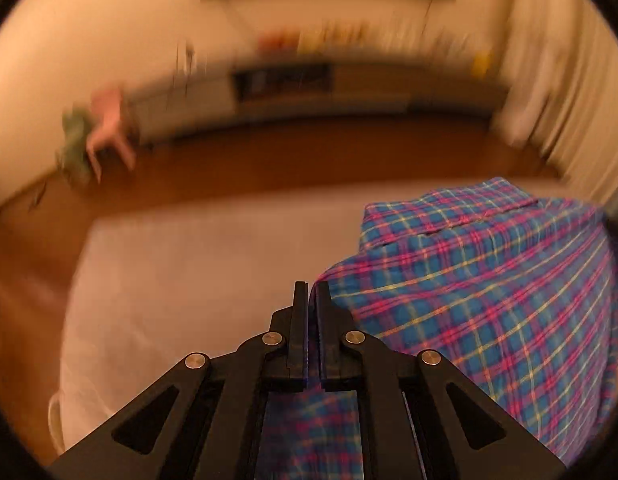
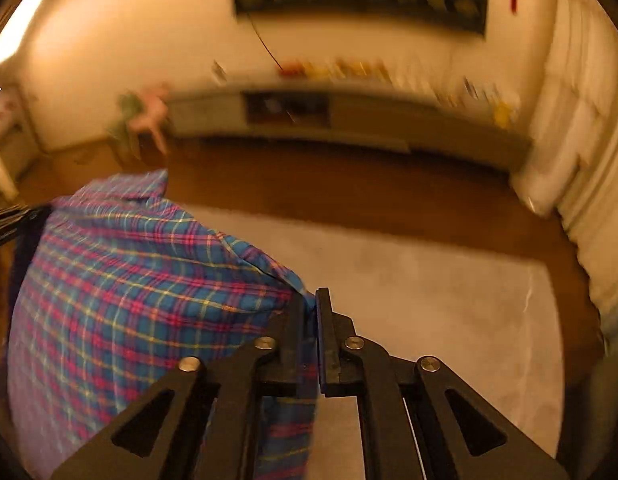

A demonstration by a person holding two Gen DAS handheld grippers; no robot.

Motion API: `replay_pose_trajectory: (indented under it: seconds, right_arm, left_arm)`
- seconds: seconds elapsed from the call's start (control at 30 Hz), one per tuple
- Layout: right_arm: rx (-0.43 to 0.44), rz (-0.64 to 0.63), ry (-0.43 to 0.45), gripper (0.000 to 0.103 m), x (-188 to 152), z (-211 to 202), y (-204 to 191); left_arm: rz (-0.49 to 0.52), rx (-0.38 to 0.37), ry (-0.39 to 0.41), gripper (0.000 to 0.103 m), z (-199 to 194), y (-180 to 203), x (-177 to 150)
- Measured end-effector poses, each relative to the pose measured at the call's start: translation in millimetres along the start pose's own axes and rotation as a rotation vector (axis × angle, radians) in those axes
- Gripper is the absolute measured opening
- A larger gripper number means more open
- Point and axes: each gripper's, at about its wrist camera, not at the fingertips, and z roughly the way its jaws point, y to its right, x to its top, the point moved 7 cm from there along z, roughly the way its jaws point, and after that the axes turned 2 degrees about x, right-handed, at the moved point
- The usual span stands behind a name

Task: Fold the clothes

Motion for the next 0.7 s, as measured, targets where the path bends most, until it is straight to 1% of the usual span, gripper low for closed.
replay_pose_trajectory:
  seconds: [0.03, 0.07, 0.1, 0.13, 0.17, 0.2, 0.23, 0.27, 0.3, 0.33, 0.4, 0.43, 0.47, 0.57, 0.6, 0.63, 0.67, 0.7]
  right_arm:
    - [-0.044, 0.019, -0.048, 0.022, -12, 31, 7]
    - [-0.059, 0.034, -0.083, 0.026, -26, 54, 11]
    - [-0.051, 0.047, -0.093, 0.029, -36, 66, 13]
    - [-0.04, 0.052, -0.081, 0.029, -42, 69, 12]
    - [-0.027, 0.035, -0.051, 0.029, -48, 66, 6]
    - [-0.009, 0.011, -0.024, 0.029, -52, 60, -3]
    - [0.011, -0.014, 0.0, 0.029, -55, 53, -13]
    - [0.047, -0.041, 0.012, 0.03, -57, 50, -25]
    - [0.083, -0.064, 0.003, 0.03, -61, 52, -37]
    - [0.116, -0.086, -0.012, 0.03, -66, 56, -48]
    - [0.122, -0.1, -0.072, 0.03, -75, 72, -55]
    - [0.12, -0.105, -0.104, 0.03, -79, 81, -58]
    - [0.107, -0.101, -0.118, 0.03, -82, 89, -53]
    - [0.058, -0.073, -0.126, 0.03, -84, 99, -28]
    - [0.043, -0.061, -0.125, 0.033, -83, 100, -18]
    - [0.01, -0.058, -0.117, 0.037, -81, 101, -10]
    - [-0.03, -0.059, -0.105, 0.045, -79, 102, -3]
    - [-0.069, -0.059, -0.093, 0.051, -76, 103, 5]
  left_arm:
    - [0.0, 0.034, -0.069, 0.005, 35, 0, -16]
    - [0.01, 0.044, -0.074, 0.005, 51, 2, -28]
    - [0.026, 0.041, -0.051, 0.006, 51, 1, -38]
    - [0.051, 0.045, -0.017, 0.006, 47, 1, -47]
    - [0.06, 0.033, 0.007, 0.006, 42, 1, -56]
    - [0.065, 0.003, 0.023, 0.006, 33, -1, -69]
    - [0.079, -0.046, 0.017, 0.006, 31, 9, -76]
    - [0.1, -0.058, 0.006, 0.009, 26, 9, -84]
    - [0.121, -0.058, -0.006, 0.009, 23, 13, -93]
    - [0.139, -0.05, -0.033, 0.009, 34, 13, -102]
    - [0.155, -0.012, -0.082, 0.009, 59, 10, -112]
    - [0.15, 0.0, -0.102, 0.009, 65, 6, -112]
    - [0.147, 0.007, -0.106, 0.009, 76, 3, -107]
    - [0.156, 0.045, -0.109, 0.009, 99, 1, -84]
    - [0.157, 0.039, -0.11, 0.009, 108, 4, -73]
    - [0.173, 0.049, -0.102, 0.009, 117, 10, -60]
    - [0.189, 0.059, -0.094, 0.009, 126, 15, -48]
    - [0.2, 0.097, -0.09, 0.009, 134, 19, -36]
